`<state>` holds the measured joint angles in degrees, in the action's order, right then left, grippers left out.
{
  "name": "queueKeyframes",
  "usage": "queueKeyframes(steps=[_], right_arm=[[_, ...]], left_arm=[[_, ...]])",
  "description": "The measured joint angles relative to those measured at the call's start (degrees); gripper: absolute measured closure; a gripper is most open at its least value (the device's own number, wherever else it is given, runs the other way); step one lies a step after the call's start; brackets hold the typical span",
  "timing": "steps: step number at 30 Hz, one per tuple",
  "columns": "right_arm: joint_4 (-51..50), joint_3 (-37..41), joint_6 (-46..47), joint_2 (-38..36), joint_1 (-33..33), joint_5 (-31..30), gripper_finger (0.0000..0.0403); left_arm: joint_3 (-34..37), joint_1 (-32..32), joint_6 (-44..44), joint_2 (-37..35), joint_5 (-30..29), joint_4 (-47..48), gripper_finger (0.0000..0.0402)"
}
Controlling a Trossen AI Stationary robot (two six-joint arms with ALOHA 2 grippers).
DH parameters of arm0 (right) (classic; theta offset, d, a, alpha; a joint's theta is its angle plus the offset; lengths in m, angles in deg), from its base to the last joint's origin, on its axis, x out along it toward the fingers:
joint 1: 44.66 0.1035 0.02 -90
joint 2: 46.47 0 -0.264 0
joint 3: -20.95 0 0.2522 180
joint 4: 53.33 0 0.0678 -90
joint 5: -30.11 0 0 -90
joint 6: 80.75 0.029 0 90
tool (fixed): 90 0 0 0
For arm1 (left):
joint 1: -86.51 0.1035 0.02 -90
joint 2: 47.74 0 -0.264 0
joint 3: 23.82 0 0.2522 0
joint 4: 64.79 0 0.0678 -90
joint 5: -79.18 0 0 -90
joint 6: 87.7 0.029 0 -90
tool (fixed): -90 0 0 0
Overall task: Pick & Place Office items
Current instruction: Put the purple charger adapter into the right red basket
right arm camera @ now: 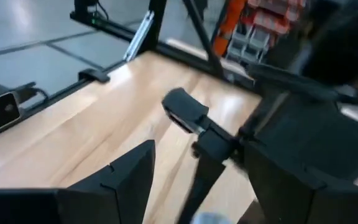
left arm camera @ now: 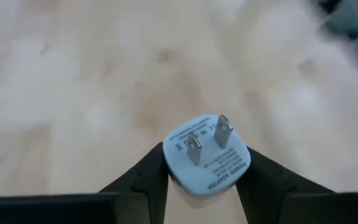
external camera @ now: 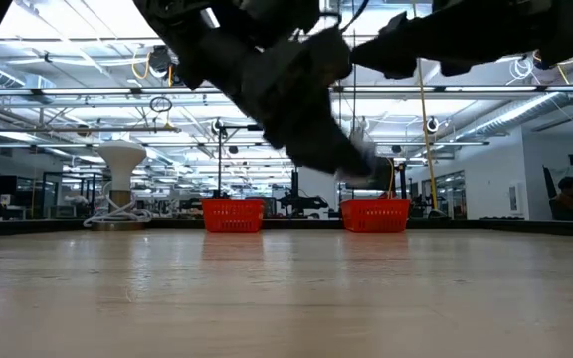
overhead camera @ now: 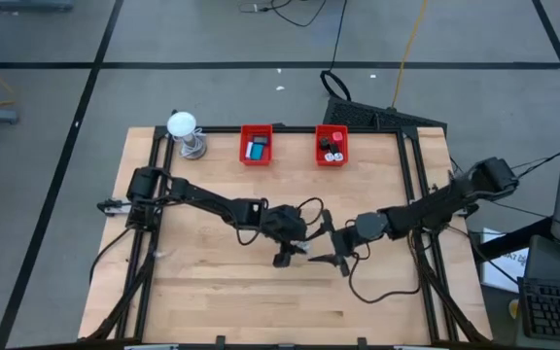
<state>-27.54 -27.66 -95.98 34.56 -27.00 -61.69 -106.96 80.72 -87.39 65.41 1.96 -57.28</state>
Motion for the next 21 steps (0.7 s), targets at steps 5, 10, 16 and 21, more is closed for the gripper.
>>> queueKeyframes(steps=[5,10,16,21], right_arm=[[-18.03,-2.36,6.3,-4.98,-0.41,-3.9,0.0165],[-30.82,-4.89,12.42,-5.13,-0.51,-8.31,0.0165],[-30.65,-5.07,25.36,-4.39,-1.54,-22.15,0.0165],[-29.19,-5.05,26.74,-4.37,-2.68,-31.39,0.0165]], left_arm=[[-1.6,-1.17,6.71,0.06,-11.67,6.44,0.0253],[-1.78,-2.1,10.95,0.06,-21.46,2.67,0.0253],[-1.78,-2.99,15.66,0.06,-35.15,-1.84,0.0253],[-1.78,-2.63,15.46,0.06,-41.59,-2.71,0.0253]])
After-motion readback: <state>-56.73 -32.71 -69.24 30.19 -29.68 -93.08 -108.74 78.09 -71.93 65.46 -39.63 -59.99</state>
